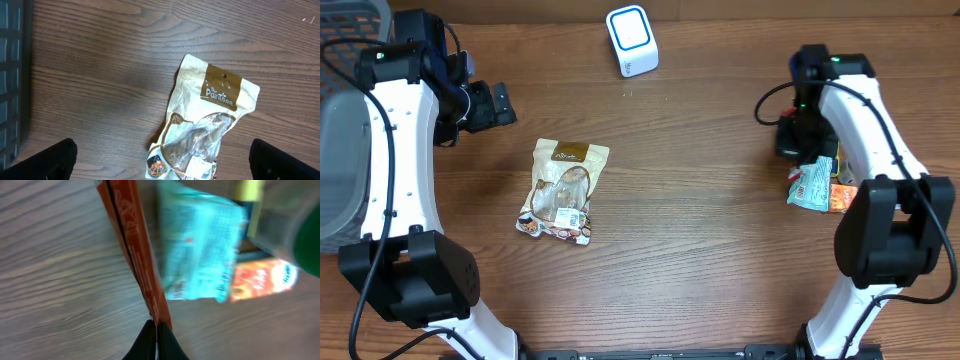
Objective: Scan the item barcode
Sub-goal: 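Carry the red stick right and drop it near the jar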
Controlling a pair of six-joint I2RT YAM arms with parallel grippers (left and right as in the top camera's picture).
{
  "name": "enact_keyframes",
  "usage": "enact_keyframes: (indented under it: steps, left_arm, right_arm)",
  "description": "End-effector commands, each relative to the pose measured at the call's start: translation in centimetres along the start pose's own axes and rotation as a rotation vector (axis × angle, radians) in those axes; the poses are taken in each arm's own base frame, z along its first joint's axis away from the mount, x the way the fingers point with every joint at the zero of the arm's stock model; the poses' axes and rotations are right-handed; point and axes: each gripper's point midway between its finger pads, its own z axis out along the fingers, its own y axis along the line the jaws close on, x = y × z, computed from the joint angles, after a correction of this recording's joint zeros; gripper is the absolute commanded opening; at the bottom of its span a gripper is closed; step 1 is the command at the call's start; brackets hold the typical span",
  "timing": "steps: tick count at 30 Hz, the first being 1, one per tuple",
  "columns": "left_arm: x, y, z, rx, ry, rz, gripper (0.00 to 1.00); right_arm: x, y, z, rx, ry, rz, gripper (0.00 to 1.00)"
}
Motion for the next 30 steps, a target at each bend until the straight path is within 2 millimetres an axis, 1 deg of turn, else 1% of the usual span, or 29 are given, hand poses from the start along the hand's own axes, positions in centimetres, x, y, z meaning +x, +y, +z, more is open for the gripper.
enact_keyframes:
  steps: [1, 3, 6, 8, 11, 13, 14, 15, 18, 21, 24, 27, 30]
  left_arm:
    - [0.1, -0.4, -0.1, 0.009, -0.002, 0.019, 1.0]
    - [0.1, -0.4, -0.1, 0.009, -0.002, 0.019, 0.99]
    - [0.1, -0.4, -0.1, 0.009, -0.002, 0.019, 1.0]
    - [0.1, -0.4, -0.1, 0.009, -0.002, 0.019, 1.0]
    - [0.1, -0.4, -0.1, 0.009, -0.002, 0.019, 1.0]
    - [0.1, -0.4, -0.1, 0.009, -0.002, 0.019, 1.0]
    - [0.1, -0.4, -0.1, 0.009, -0.002, 0.019, 1.0]
    - [0.1, -0.4, -0.1, 0.009, -0.002, 0.019, 1.0]
    - [0.1, -0.4, -0.1, 0.009, -0.002, 0.019, 1.0]
    - [0.1, -0.4, -0.1, 0.009, -0.002, 0.019, 1.0]
    - [0.1, -0.4, -0.1, 0.009, -0.002, 0.019, 1.0]
    - [0.1, -0.4, -0.1, 0.009, -0.002, 0.019, 1.0]
    - [0.1, -0.4, -0.1, 0.009, -0.002, 0.019, 1.0]
  right_arm:
    - [-0.2, -2.8, -0.1, 0.089, -0.014, 0.094, 0.04]
    - [-0.2, -3.9, 0.0, 0.111, -0.01, 0.127, 0.04]
    - [-0.1, -4.5, 0.0, 0.112, -0.001, 0.141, 0.04]
    - [0.0, -4.7, 0.1, 0.113, 0.004, 0.145, 0.09]
    - [0.0, -4.7, 0.1, 0.113, 0.005, 0.146, 0.24]
    - [0.0, -4.7, 0.1, 0.112, 0.005, 0.146, 0.42]
    - [0.0, -4.5, 0.1, 0.1, 0.008, 0.147, 0.49]
    - [0.0, -4.2, 0.1, 0.082, 0.011, 0.147, 0.5]
    - [-0.1, -2.1, 0.1, -0.023, 0.021, 0.146, 0.5]
    - [-0.1, 0.6, -0.1, -0.139, 0.031, 0.131, 0.5]
    - [-0.2, 3.7, -0.5, -0.249, 0.027, 0.097, 0.5]
    - [-0.3, 7.3, -1.1, -0.34, 0.0, 0.038, 0.5]
    - [0.0, 11.9, -1.6, -0.446, -0.033, -0.045, 0.5]
